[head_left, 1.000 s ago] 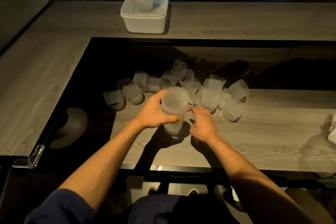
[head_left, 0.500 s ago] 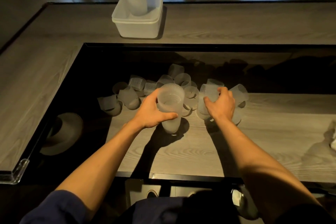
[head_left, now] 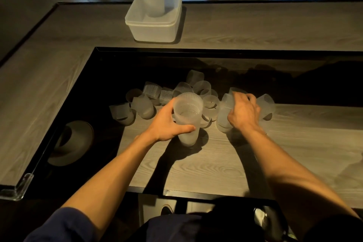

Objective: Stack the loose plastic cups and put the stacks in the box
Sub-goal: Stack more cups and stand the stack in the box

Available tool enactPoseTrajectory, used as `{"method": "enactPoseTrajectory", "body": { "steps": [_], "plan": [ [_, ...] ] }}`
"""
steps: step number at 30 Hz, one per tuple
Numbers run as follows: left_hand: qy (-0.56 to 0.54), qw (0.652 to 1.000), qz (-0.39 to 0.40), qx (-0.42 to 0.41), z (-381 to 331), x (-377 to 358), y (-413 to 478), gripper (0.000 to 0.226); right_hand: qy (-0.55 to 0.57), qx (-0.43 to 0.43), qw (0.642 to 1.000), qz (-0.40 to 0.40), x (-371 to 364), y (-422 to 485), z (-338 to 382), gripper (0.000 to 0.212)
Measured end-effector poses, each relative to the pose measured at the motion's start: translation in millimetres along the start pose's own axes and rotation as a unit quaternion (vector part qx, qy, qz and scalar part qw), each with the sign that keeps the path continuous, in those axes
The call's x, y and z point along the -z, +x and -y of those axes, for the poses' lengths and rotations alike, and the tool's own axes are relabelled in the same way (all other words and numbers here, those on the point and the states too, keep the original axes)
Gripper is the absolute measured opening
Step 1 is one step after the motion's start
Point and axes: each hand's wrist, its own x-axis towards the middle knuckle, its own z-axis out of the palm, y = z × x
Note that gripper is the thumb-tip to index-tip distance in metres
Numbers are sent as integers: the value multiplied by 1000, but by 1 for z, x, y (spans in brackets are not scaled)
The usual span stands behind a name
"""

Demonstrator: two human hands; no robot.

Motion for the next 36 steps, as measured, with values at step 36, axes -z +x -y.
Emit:
{"method": "enactPoseTrajectory", "body": {
  "steps": [36],
  "plan": [
    [-61,997,26,-27,-4,-7,-2,91,12,300,949,100,80,-45,113,88]
  ]
}}
